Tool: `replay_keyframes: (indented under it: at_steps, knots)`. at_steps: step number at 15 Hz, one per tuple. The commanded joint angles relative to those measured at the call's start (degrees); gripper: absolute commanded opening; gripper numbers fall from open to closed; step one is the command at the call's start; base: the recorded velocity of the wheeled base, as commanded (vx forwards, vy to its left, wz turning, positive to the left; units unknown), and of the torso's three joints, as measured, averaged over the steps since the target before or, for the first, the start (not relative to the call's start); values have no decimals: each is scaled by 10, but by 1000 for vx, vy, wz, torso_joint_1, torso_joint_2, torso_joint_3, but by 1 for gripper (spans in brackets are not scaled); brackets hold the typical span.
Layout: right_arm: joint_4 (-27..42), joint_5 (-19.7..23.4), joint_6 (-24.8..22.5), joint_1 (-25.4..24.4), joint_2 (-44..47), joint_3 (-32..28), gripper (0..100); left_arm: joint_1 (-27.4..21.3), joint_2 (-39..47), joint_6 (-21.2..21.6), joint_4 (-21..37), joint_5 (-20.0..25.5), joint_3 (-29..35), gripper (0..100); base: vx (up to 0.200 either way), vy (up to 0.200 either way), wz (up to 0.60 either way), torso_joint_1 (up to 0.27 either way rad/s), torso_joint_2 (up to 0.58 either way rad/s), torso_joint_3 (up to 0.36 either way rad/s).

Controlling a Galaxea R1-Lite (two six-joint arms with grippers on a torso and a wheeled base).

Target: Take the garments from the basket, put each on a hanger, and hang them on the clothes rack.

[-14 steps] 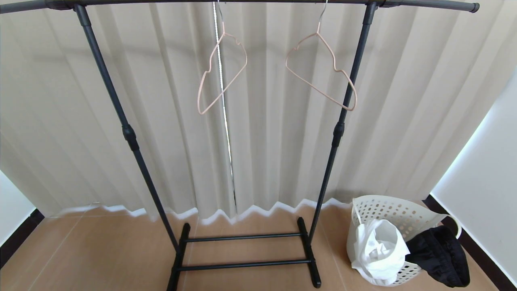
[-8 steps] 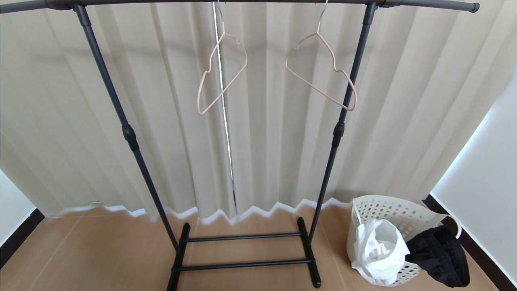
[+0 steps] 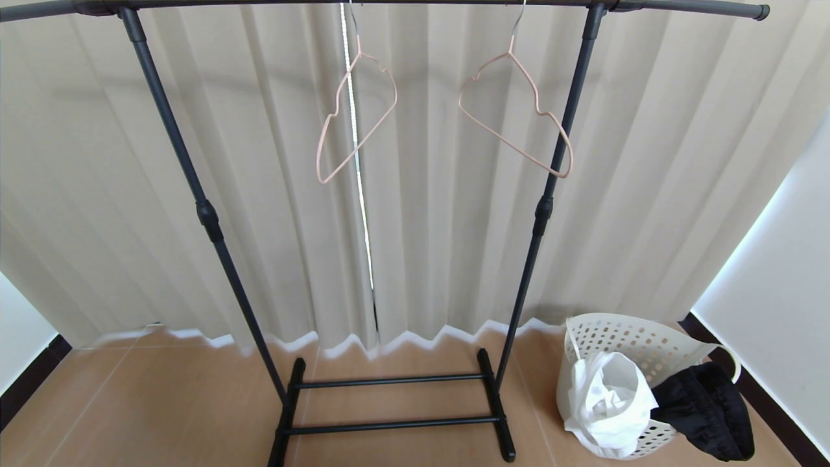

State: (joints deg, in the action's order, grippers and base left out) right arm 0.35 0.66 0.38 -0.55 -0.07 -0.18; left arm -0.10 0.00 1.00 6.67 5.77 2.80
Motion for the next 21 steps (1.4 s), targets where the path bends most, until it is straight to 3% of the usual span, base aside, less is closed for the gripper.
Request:
replay_keyframes:
  at_steps: [1,21]
  knots:
    - [0,0,1,-1,1,0,100,0,0,1,0,0,0,100,0,0,0,0,0,0]
    - [2,4,1,0,1,0,100,0,0,0,0,-1,0,100,0,0,0,0,0,0]
